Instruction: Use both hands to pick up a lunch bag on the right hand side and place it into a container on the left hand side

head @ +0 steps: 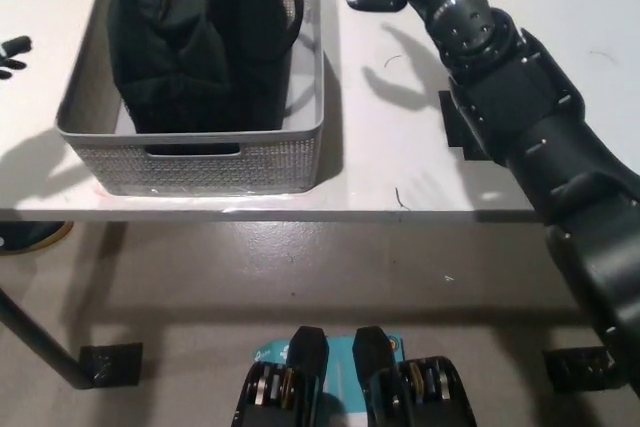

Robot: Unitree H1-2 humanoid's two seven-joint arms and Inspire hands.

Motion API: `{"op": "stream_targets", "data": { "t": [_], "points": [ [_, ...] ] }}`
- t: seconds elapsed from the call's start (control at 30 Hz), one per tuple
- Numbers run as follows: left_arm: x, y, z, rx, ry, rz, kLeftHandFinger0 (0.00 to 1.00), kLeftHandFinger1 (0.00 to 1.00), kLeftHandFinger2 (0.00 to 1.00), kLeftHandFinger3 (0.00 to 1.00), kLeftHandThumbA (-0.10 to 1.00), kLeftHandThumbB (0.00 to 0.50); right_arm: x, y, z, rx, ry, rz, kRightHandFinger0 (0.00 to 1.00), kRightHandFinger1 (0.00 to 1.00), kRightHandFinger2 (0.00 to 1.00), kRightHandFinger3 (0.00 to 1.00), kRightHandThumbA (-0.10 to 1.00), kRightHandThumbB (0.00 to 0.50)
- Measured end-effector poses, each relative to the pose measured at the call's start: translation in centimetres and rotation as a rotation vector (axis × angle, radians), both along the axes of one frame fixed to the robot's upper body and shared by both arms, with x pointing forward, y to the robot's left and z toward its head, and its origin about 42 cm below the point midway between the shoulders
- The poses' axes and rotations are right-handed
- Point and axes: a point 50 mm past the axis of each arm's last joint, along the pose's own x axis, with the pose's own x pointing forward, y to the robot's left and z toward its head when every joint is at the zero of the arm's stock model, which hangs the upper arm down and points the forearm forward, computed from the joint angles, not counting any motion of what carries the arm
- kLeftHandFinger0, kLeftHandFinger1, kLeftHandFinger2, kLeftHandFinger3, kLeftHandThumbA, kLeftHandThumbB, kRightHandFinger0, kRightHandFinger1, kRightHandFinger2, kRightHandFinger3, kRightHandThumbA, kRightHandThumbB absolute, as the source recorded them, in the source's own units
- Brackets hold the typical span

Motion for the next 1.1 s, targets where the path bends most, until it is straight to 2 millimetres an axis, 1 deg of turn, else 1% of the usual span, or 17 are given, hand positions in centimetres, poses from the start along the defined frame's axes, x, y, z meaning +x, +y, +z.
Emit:
{"op": "stream_targets", "data": {
  "t": [0.17, 0.2, 0.27, 0.37, 0.47, 0.5, 0.53, 0.57, 0.63, 0.77, 0.8, 0.83, 0.87, 0.97, 1.0, 1.03, 1.1],
  "points": [
    [-1.0, 0.1, 1.8, -0.009, -0.059, -0.021, 1.0, 1.0, 1.0, 1.0, 1.0, 0.22, -0.3, -0.7, -0.5, 0.003, -0.009, 0.022, 1.0, 1.0, 1.0, 1.0, 0.62, 0.067],
    [-1.1, 0.2, 2.1, -0.013, -0.069, -0.023, 1.0, 1.0, 1.0, 1.0, 1.0, 0.202, -0.3, -0.9, -0.6, 0.004, -0.011, 0.023, 1.0, 1.0, 1.0, 1.0, 0.63, 0.062],
    [-1.5, 0.1, 2.9, -0.024, -0.099, -0.035, 1.0, 1.0, 1.0, 1.0, 1.0, 0.207, -0.5, -1.5, -0.7, 0.006, -0.021, 0.028, 1.0, 1.0, 1.0, 1.0, 0.7, 0.054],
    [-2.6, -0.2, 3.5, -0.028, -0.137, -0.054, 1.0, 1.0, 1.0, 1.0, 1.0, 0.262, -1.3, -2.3, -1.0, 0.019, -0.053, 0.045, 1.0, 1.0, 1.0, 1.0, 0.87, 0.085],
    [-4.1, -0.5, 3.1, -0.041, -0.163, -0.078, 1.0, 1.0, 1.0, 1.0, 1.0, 0.239, -2.5, -3.1, -2.3, 0.05, -0.075, 0.061, 1.0, 1.0, 1.0, 1.0, 0.99, 0.097],
    [-4.4, -0.6, 2.8, -0.049, -0.166, -0.083, 1.0, 1.0, 1.0, 1.0, 1.0, 0.212, -2.9, -3.3, -2.7, 0.059, -0.079, 0.066, 1.0, 1.0, 1.0, 1.0, 1.0, 0.134],
    [-5.1, -0.7, 2.2, -0.064, -0.166, -0.093, 1.0, 1.0, 1.0, 1.0, 1.0, 0.212, -3.8, -3.6, -4.0, 0.075, -0.078, 0.072, 1.0, 1.0, 1.0, 1.0, 1.0, 0.192],
    [-5.2, -0.8, 1.9, -0.068, -0.165, -0.095, 1.0, 1.0, 1.0, 1.0, 1.0, 0.212, -4.1, -3.6, -4.2, 0.081, -0.083, 0.076, 1.0, 1.0, 1.0, 1.0, 1.0, 0.208],
    [-6.0, -1.3, 0.4, -0.098, -0.159, -0.11, 1.0, 1.0, 1.0, 1.0, 1.0, 0.29, -5.5, -4.0, -6.2, 0.104, -0.075, 0.084, 1.0, 1.0, 1.0, 1.0, 1.0, 0.227],
    [-7.7, -2.8, -3.6, -0.173, -0.126, -0.14, 1.0, 1.0, 1.0, 1.0, 1.0, 0.303, -8.7, -4.5, -9.7, 0.151, -0.063, 0.1, 1.0, 1.0, 1.0, 1.0, 1.0, 0.265],
    [-8.1, -3.2, -4.6, -0.195, -0.117, -0.146, 1.0, 1.0, 1.0, 1.0, 1.0, 0.364, -9.5, -4.7, -10.5, 0.161, -0.057, 0.101, 1.0, 1.0, 1.0, 1.0, 1.0, 0.359],
    [-8.5, -3.7, -5.6, -0.216, -0.107, -0.153, 1.0, 1.0, 1.0, 1.0, 1.0, 0.321, -10.4, -4.9, -11.4, 0.173, -0.05, 0.101, 1.0, 1.0, 1.0, 1.0, 1.0, 0.286],
    [-8.9, -4.1, -6.5, -0.235, -0.098, -0.16, 1.0, 1.0, 1.0, 1.0, 1.0, 0.331, -11.1, -5.0, -11.8, 0.181, -0.049, 0.102, 1.0, 1.0, 1.0, 1.0, 1.0, 0.261],
    [-10.4, -6.3, -9.9, -0.314, -0.063, -0.187, 1.0, 1.0, 1.0, 1.0, 1.0, 0.333, -14.0, -5.6, -14.0, 0.216, -0.038, 0.104, 1.0, 1.0, 1.0, 1.0, 1.0, 0.306],
    [-10.7, -6.7, -10.4, -0.328, -0.057, -0.191, 1.0, 1.0, 1.0, 1.0, 1.0, 0.366, -14.5, -5.7, -14.3, 0.222, -0.036, 0.104, 1.0, 1.0, 1.0, 1.0, 1.0, 0.354],
    [-11.7, -8.2, -12.2, -0.382, -0.041, -0.208, 1.0, 1.0, 1.0, 1.0, 1.0, 0.336, -16.3, -6.1, -15.5, 0.245, -0.026, 0.103, 1.0, 1.0, 1.0, 1.0, 1.0, 0.325],
    [-12.6, -9.4, -13.3, -0.42, -0.037, -0.219, 1.0, 1.0, 1.0, 1.0, 1.0, 0.319, -17.8, -6.4, -16.4, 0.262, -0.019, 0.101, 1.0, 1.0, 1.0, 1.0, 1.0, 0.346]
  ]
}}
